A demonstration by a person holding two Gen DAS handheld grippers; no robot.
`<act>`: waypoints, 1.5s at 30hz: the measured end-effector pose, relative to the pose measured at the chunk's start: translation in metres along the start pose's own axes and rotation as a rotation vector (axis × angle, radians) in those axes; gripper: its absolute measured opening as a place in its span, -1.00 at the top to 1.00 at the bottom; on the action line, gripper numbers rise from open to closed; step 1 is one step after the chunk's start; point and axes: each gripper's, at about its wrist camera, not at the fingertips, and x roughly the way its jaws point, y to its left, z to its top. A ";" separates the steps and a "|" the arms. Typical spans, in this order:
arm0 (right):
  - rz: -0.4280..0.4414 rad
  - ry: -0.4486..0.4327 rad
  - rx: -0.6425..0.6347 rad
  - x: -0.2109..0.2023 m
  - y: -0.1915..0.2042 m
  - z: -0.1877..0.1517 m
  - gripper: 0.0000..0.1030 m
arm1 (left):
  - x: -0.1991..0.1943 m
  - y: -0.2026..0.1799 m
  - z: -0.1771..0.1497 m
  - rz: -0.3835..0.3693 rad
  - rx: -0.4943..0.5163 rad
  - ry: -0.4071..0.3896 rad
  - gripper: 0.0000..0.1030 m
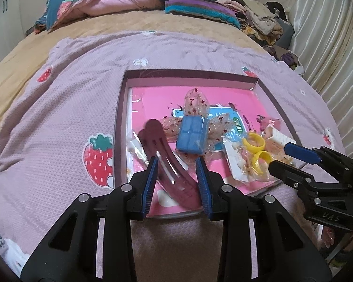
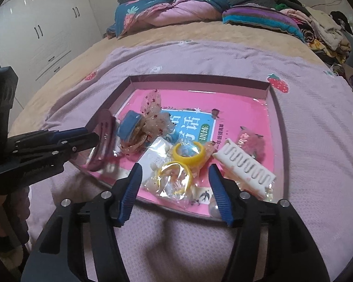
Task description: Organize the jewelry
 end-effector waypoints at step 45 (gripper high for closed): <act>-0.054 -0.271 0.064 -0.168 0.009 -0.072 -0.88 | -0.129 -0.041 -0.065 0.068 0.016 -0.188 -0.82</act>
